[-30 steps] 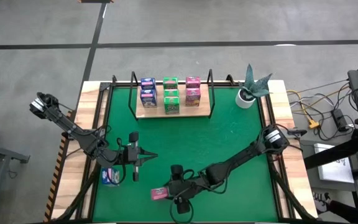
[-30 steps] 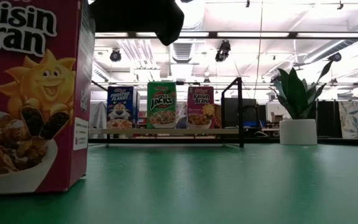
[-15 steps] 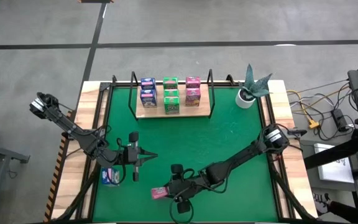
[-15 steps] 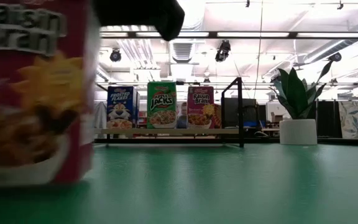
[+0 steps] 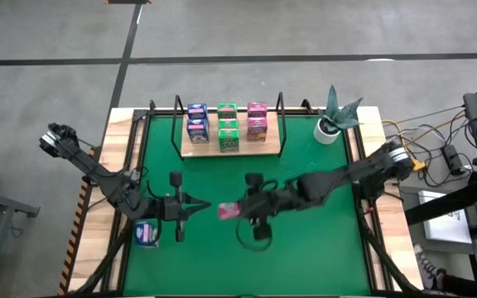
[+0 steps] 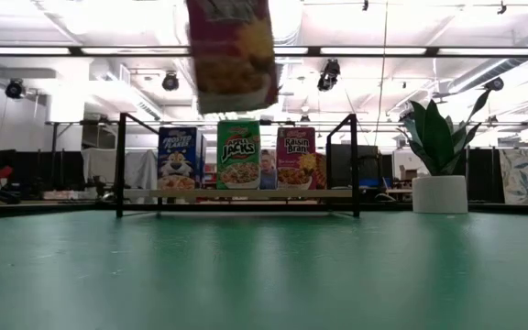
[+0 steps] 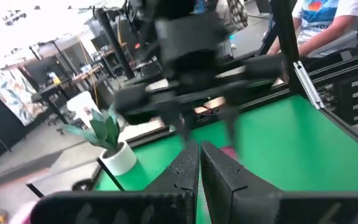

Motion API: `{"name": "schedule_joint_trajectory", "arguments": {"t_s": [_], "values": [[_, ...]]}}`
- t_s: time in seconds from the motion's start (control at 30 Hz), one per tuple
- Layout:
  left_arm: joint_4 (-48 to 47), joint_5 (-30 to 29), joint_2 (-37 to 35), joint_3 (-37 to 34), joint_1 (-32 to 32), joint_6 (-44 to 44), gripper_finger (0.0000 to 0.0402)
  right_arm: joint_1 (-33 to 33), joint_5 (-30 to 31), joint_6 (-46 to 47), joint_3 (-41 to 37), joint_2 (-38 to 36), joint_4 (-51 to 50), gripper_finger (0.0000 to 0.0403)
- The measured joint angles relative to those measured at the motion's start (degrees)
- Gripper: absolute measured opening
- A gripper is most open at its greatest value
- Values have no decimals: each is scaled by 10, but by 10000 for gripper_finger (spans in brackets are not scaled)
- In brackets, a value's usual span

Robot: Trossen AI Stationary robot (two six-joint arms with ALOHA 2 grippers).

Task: Stack cereal on shelf
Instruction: Put the pink cereal box aligned with the other pink cereal boxes on the shelf

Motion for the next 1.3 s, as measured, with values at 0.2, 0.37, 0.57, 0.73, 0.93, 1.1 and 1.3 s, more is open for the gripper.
{"name": "schedule_joint_trajectory", "arguments": {"t_s": [0.2, 0.37, 0.57, 0.73, 0.93, 1.1, 1.3], "values": [[-2, -4, 0, -2, 0, 26, 0, -83, -27, -69, -56, -85, -25, 157], [-3, -20, 0, -4, 0, 25, 0, -174, -79, -102, -147, -152, 21, 158], [-1, -20, 0, -2, 0, 20, 0, -277, -107, -114, -265, -220, 98, 158], [1, -25, 0, -1, 1, 33, 0, -342, -173, -120, -348, -246, 189, 157], [6, -77, 0, -1, 1, 76, 0, -376, -196, -131, -375, -231, 231, 156], [5, -120, 0, -1, 11, 115, 0, -375, -198, -145, -370, -207, 237, 155], [5, -120, 0, -1, 34, 139, 0, -380, -195, -162, -362, -179, 241, 156]]}}
